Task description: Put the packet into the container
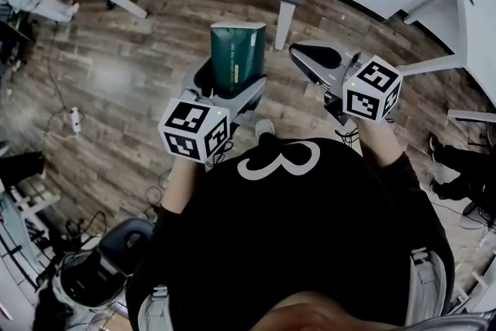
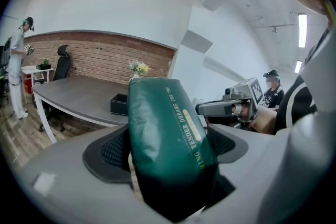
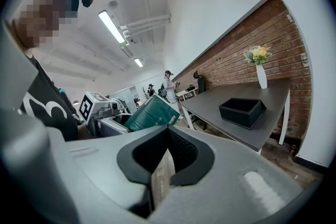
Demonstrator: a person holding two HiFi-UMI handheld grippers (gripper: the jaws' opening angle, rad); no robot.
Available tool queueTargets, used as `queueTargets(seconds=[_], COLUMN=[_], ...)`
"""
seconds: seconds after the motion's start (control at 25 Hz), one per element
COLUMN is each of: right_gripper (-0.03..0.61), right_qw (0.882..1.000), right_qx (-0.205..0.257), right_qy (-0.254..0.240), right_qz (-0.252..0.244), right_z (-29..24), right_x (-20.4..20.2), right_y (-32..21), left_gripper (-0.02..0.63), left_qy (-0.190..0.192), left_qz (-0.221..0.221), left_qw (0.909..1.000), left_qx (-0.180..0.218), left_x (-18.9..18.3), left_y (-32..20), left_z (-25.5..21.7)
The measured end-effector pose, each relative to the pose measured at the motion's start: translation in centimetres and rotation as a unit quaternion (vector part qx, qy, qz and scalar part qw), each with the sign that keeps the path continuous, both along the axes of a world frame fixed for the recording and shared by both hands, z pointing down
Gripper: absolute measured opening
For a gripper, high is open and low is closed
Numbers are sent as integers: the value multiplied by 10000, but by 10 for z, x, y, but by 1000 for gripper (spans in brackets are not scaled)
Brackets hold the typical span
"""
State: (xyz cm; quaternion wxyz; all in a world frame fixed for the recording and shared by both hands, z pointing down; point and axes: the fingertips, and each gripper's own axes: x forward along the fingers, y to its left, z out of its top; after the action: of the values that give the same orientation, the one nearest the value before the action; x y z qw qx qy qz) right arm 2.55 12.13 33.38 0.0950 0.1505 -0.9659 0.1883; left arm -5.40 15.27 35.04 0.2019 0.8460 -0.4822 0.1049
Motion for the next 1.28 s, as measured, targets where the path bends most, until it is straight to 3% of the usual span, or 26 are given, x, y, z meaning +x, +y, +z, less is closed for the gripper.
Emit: queueTargets(seconds=[0.44,0.72,1.08,1.28], right_gripper=[2,2,2,2], right_qw=[9993,9985,9958,9934], right_qx=[36,-170,-415,-526], right_qy=[-274,-351,-458,-657], right_qz=[266,387,677,775], right_z=[-2,14,20,9], right_x=[-20,-23,-26,-21], right_y=[-43,-94,-205,-262], left_gripper=[471,471,471,471], left_qy=[-15,-28,1,-90], left_qz=[75,124,185,429], left_qw=[9999,9999,9992,9986], left_qx=[109,-104,-364,-289], left_x=[-30,-36,-55,-48], left_y=[-54,-99,-210,-269], left_z=[-3,20,28,19])
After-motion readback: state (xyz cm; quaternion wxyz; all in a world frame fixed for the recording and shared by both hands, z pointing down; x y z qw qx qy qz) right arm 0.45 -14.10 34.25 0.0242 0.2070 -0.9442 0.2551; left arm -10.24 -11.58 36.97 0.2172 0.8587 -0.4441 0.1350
